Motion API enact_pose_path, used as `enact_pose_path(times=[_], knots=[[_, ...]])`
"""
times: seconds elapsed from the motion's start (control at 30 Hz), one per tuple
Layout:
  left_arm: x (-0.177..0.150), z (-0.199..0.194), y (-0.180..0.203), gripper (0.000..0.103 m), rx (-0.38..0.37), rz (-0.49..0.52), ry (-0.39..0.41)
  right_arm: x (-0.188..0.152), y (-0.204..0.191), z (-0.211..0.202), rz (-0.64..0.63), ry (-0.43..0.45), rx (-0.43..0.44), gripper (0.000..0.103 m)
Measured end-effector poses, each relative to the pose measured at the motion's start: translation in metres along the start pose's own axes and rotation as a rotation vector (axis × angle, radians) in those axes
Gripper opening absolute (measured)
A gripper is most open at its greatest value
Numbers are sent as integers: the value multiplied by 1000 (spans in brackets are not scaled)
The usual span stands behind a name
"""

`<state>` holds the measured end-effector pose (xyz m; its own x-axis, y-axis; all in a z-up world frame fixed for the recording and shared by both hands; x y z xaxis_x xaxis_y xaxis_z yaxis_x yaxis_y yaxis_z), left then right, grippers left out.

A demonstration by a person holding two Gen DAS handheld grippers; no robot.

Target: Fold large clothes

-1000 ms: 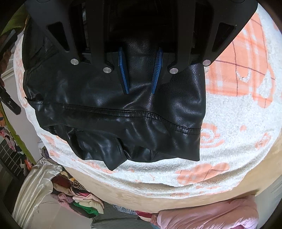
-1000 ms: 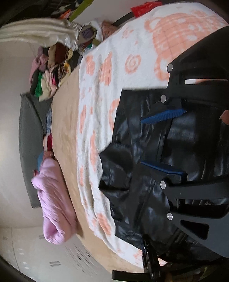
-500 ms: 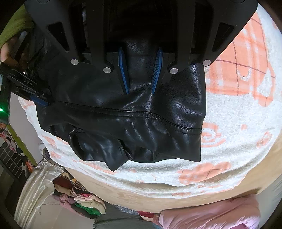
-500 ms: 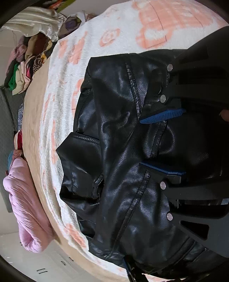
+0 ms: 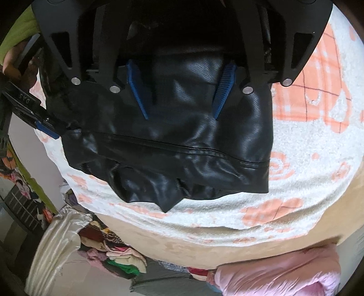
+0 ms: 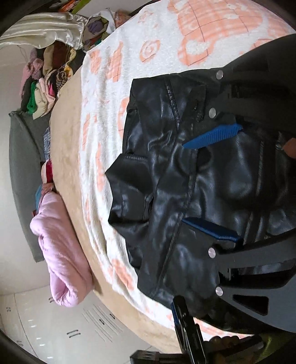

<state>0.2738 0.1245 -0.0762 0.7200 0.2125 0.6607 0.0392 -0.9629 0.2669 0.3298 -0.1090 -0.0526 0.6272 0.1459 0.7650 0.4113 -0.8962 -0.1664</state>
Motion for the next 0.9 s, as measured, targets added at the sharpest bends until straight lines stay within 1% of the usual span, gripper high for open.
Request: enact_pose_path(times=[0.17, 0.4, 0.47, 0.6, 0.7, 0.8, 0.9], knots=[[-9, -5, 11, 53, -13, 42, -10, -6, -10, -12, -23, 3, 15, 69], [-26, -3, 12, 53, 13, 76, -30, -22, -13, -16, -28, -20, 3, 69], [-30, -3, 13, 53, 25, 92, -35, -27, -12, -14, -27, -37, -5, 69], [-37, -1, 15, 54, 50, 128, -42, -46, -10, -3, -41, -104, -37, 69], [-38, 1, 16, 54, 53, 136, -47, -61, -6, 9, -62, -146, -64, 68], [-37, 3, 16, 54, 45, 130, -54, -69, -4, 16, -63, -153, -72, 68], [-37, 1, 15, 54, 41, 127, -53, -66, -4, 13, -51, -141, -71, 68]])
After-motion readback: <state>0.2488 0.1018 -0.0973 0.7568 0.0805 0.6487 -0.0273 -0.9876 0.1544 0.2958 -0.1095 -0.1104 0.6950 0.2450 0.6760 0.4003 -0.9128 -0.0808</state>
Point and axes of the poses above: each gripper's, at about its wrist camera, not at the fingertips, and z roughly the way its jaws point, y to its right, x to its top, the point moved 8 cm from there along z, roughly the way its jaws point, and after that the axes turned 6 degrees about y, right-handed, at the moved point
